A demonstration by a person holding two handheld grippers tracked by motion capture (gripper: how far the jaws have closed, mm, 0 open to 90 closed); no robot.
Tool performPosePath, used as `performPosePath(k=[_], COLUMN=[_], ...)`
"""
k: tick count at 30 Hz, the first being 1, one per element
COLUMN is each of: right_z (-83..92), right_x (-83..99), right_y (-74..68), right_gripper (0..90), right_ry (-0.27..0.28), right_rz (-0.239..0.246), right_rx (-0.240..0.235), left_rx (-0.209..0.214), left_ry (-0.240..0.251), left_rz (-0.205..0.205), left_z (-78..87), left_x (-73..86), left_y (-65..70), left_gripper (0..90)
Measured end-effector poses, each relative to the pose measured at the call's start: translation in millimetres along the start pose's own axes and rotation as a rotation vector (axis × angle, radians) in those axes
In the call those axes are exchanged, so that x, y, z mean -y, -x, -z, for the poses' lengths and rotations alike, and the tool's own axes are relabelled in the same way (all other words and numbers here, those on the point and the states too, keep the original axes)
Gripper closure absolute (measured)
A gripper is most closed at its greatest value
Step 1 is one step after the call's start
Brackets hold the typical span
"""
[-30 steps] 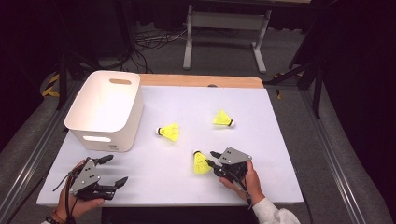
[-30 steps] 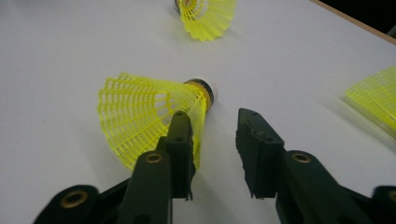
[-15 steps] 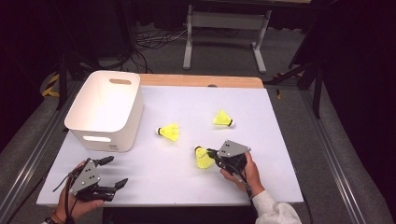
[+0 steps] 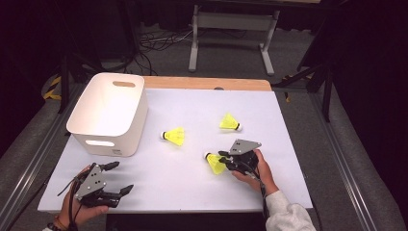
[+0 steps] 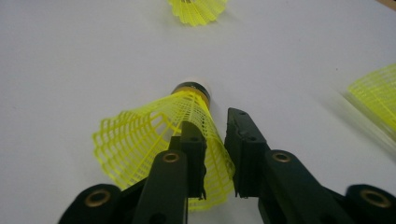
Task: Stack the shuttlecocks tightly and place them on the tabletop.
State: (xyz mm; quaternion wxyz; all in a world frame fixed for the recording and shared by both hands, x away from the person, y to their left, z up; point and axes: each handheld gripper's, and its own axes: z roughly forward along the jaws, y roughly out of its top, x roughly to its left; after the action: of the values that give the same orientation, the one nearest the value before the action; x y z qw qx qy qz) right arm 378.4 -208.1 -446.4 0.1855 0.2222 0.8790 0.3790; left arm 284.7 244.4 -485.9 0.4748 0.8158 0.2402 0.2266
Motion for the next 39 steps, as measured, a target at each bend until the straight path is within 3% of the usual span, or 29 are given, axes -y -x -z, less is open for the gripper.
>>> performPosePath(k=[7,12,16,18,23,26,31,32,35,37,38,39], right_z=[2.9,15.4,29.3,34.3,39.0,38.5,29.6,21.4,15.9,9.9,9.9,4.4], right_x=[8.6,9.2,8.2,9.0,15.5,17.0,17.8,19.1,19.1,17.4,17.4,14.3], right_y=[3.2,-1.6,-12.8,-21.2,-45.4,-57.6,-64.3,-65.6,-64.9,-63.0,-63.0,-60.9], right_gripper=[61.4,54.3,49.7,41.9,25.9,22.4,27.4,33.7,38.8,47.1,47.1,52.2], right_ry=[-0.023,-0.006,0.030,0.051,0.099,0.116,0.093,0.058,0.045,0.037,0.037,0.025], right_rz=[-0.012,0.000,0.000,-0.015,-0.030,-0.027,-0.018,-0.018,-0.028,-0.069,-0.069,-0.132], right_rx=[0.044,0.074,0.101,0.121,0.150,0.148,0.110,0.100,0.077,0.054,0.054,0.038], left_rx=[0.002,0.003,0.004,-0.001,-0.001,-0.003,-0.005,-0.006,-0.008,-0.006,-0.006,-0.007], left_ry=[-0.006,-0.009,-0.008,-0.002,0.007,0.009,0.020,0.021,0.017,0.014,0.014,0.004], left_rz=[-0.003,-0.007,-0.008,-0.010,-0.007,-0.013,-0.017,-0.014,-0.011,-0.007,-0.007,-0.015], left_z=[-0.8,-1.0,-0.4,0.3,1.5,1.8,2.3,2.3,1.6,0.5,0.5,-0.5], left_x=[0.5,-0.1,-0.3,-0.4,-0.3,-1.1,-2.2,-1.9,-1.4,-1.0,-1.0,-1.1], left_y=[-0.3,0.3,0.5,0.5,0.5,1.0,2.0,1.9,1.3,1.3,1.3,1.7], left_gripper=[12.9,12.9,12.7,12.6,12.3,12.0,11.4,11.2,11.1,11.1,11.1,11.1])
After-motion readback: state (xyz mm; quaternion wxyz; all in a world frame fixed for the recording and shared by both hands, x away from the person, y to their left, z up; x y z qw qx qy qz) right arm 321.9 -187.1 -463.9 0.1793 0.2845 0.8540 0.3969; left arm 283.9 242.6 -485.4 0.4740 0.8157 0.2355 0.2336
